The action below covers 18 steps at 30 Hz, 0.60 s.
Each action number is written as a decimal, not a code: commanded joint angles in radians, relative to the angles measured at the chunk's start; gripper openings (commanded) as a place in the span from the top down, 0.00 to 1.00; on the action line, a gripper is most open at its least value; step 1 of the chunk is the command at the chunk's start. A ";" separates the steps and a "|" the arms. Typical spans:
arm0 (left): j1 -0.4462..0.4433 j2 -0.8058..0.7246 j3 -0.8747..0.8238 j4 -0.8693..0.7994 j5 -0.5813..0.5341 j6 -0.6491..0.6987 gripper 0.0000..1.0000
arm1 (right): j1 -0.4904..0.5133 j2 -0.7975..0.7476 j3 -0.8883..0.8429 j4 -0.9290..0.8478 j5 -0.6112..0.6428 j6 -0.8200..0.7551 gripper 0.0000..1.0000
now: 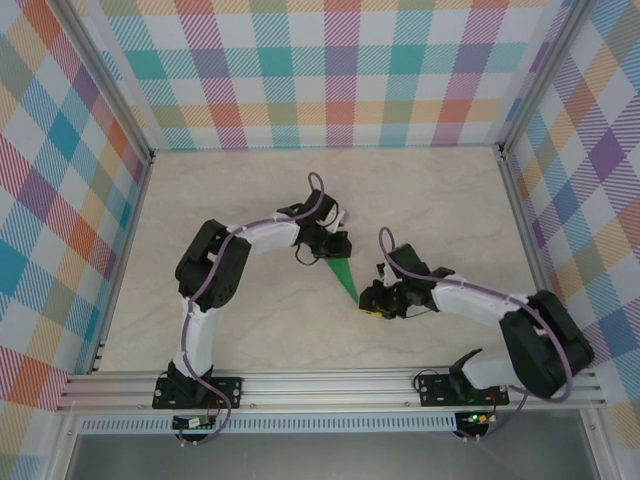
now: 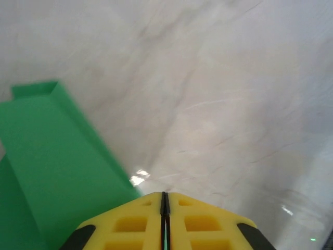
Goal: Fold a paper plane with a square sheet of paper (fold left side to right side)
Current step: Fold the wing for the fifth time at the center of the table, then turn over the paper plane at the center of the table.
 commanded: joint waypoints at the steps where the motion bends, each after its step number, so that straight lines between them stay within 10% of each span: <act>1: 0.011 -0.081 0.117 -0.083 0.077 0.001 0.84 | 0.003 -0.097 0.103 -0.198 0.161 -0.134 0.66; 7: 0.050 -0.246 0.097 -0.120 0.005 -0.020 0.70 | 0.016 -0.128 0.197 -0.311 0.281 -0.235 0.55; 18: 0.135 -0.799 -0.458 -0.103 -0.367 -0.167 0.49 | 0.113 0.229 0.480 -0.307 0.430 -0.320 0.45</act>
